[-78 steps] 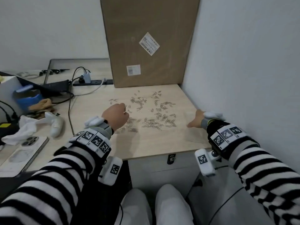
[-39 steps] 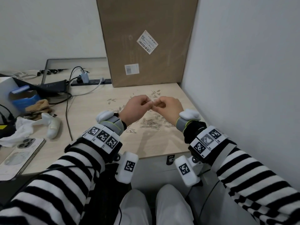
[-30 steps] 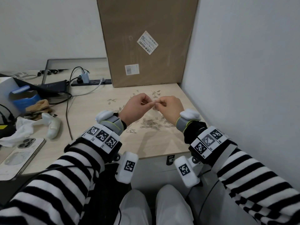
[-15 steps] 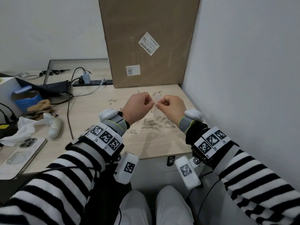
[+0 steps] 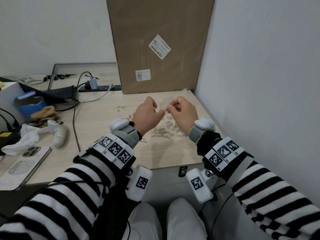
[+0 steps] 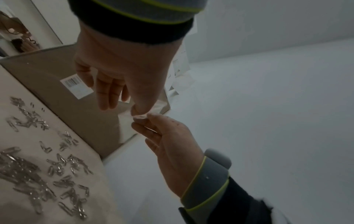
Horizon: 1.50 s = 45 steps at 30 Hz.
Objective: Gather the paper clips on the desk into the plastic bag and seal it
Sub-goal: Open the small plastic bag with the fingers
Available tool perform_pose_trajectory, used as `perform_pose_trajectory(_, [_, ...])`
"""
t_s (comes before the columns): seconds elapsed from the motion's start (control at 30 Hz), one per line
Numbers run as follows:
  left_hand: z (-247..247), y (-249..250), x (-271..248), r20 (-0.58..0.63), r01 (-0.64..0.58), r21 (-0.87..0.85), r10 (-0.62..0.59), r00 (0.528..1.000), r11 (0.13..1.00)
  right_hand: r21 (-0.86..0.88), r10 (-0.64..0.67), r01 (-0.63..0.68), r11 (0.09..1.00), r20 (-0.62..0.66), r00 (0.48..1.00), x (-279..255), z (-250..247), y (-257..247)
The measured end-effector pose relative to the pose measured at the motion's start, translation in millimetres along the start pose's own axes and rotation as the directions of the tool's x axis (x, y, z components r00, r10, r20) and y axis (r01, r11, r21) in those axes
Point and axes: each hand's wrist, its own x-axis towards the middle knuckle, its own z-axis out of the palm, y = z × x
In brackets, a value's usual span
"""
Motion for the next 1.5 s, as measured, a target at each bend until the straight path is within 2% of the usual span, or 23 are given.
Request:
perform_pose_trajectory(0.1, [-7.6,-9.1,4.5,-0.059,0.006,0.008,-0.006,0.998,1.000,-0.029,0.000,-0.001,1.000,-0.060,0.998,2.3,-6.0,4.3])
perform_pose_trajectory(0.17, [-14.5,-14.7,6.4,-0.060,-0.002,-0.040,0.000,0.998,0.999,-0.028,0.007,-0.008,1.000,-0.047,0.999,4.4,-10.4,7.6])
perform_pose_trajectory(0.3, [-15.6,-11.0,-0.5,0.060,-0.037,-0.202,0.050,0.997,0.979,-0.014,-0.031,0.032,0.999,0.009,0.999,1.6,-5.5,5.0])
perform_pose_trajectory(0.37, [-9.6,-6.2,-3.1,0.086,-0.074,-0.170,0.090,0.992,0.983,0.007,-0.053,0.053,0.999,0.053,0.997,-0.6,1.4,2.3])
perform_pose_trajectory(0.43, [-5.4,-4.0,-2.1,0.045,-0.113,-0.126,0.120,0.992,0.986,0.008,-0.065,0.064,0.998,0.076,0.995,-3.0,6.4,0.0])
perform_pose_trajectory(0.6, [-14.0,-15.7,5.2,-0.031,-0.147,-0.013,0.147,0.989,0.989,-0.019,-0.058,0.059,0.998,0.045,0.997,-2.3,-1.5,6.4])
perform_pose_trajectory(0.7, [-22.9,-24.3,5.0,-0.064,-0.163,0.049,0.166,0.984,0.985,-0.193,-0.088,0.091,0.977,0.027,0.996,-1.4,-10.1,8.3])
perform_pose_trajectory(0.77, [-25.7,-25.5,2.9,-0.086,-0.215,0.110,0.224,0.971,0.970,-0.353,-0.138,0.147,0.924,0.050,0.989,-2.1,-10.0,6.3])
perform_pose_trajectory(0.93, [-33.5,-27.9,-2.5,0.026,-0.407,0.073,0.406,0.913,0.911,-0.412,-0.100,0.132,0.902,0.098,0.990,3.8,-3.0,5.9])
perform_pose_trajectory(1.03, [-36.9,-30.8,-1.8,0.032,-0.444,0.097,0.443,0.896,0.891,-0.396,-0.094,0.134,0.908,0.119,0.988,5.5,3.0,5.5])
perform_pose_trajectory(1.2, [-59.3,-48.8,10.7,-0.146,-0.385,0.266,0.431,0.890,0.884,-0.073,-0.145,0.164,0.984,0.218,0.965,9.9,9.5,7.1])
perform_pose_trajectory(1.33, [-95.9,-71.7,23.3,-0.332,-0.216,0.481,0.404,0.852,0.850,-0.072,-0.119,0.138,0.988,0.227,0.967,13.1,1.4,19.5])
perform_pose_trajectory(1.4, [-112.0,-87.0,28.1,-0.316,-0.143,0.589,0.390,0.865,0.795,-0.136,-0.076,0.112,0.984,0.244,0.967,13.6,-2.5,29.1])
perform_pose_trajectory(1.5, [-121.7,-115.8,31.5,-0.205,-0.045,0.710,0.268,0.941,0.703,-0.232,-0.027,0.103,0.967,0.308,0.951,9.7,0.1,41.7])
